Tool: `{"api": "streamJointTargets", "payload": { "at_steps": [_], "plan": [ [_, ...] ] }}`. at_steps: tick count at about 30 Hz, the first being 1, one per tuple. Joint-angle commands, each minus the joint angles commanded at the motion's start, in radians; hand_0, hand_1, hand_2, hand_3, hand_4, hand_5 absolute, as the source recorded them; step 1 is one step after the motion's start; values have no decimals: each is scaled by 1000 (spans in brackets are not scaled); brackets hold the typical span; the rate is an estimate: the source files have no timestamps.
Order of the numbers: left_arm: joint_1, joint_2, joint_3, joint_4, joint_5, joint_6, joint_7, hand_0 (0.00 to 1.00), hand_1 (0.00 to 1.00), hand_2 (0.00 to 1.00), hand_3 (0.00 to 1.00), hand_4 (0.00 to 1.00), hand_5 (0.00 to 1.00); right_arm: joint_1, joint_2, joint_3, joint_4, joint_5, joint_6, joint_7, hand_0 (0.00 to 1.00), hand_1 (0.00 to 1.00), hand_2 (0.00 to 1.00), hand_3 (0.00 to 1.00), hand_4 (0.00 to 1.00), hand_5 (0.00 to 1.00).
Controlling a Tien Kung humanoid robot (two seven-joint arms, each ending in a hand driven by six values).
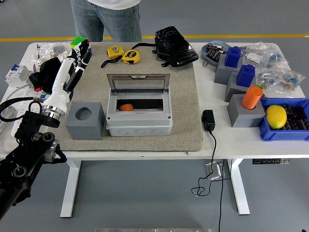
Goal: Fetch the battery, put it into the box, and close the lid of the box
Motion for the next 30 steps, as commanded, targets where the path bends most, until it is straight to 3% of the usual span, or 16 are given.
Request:
{"api": "streamJointTargets", "payload": {
  "at_steps": [7, 11, 12, 14, 19, 25, 30],
  "plan": [
    [3, 11, 31, -44, 76, 5, 29, 998, 998, 988, 983, 998, 998, 2, -2, 6, 0, -6, 0, 1, 848, 847, 812, 860, 998, 998],
    [-6, 27, 62, -90, 209, 21, 81, 998, 998, 988, 983, 998, 998, 6, -2, 9, 0, -8, -1, 1, 848, 847, 812, 860, 998, 998],
    [-10, 32, 68, -99, 243, 26, 95, 998, 970, 935, 917, 998, 998, 6, -2, 7, 0, -5, -1, 1, 847, 847, 812, 860, 998, 998],
    [-15, 38, 80, -114, 310, 28, 113, 998, 970, 935, 917, 998, 998, 5, -2, 5, 0, -2, -1, 2, 847, 847, 812, 860, 998, 998],
    [-31, 41, 98, -126, 388, 17, 157, 998, 974, 922, 897, 998, 998, 2, -3, 12, 0, -6, -1, 1, 847, 847, 813, 861, 998, 998],
    [-38, 48, 120, -161, 582, -15, 286, 998, 987, 925, 897, 998, 998, 5, -2, 16, 0, -7, -2, 2, 848, 847, 812, 860, 998, 998],
    [-47, 52, 127, -162, 664, -14, 310, 998, 988, 923, 890, 998, 998, 9, -2, 19, 0, -9, -2, 3, 848, 847, 812, 861, 998, 998]
  ]
}}
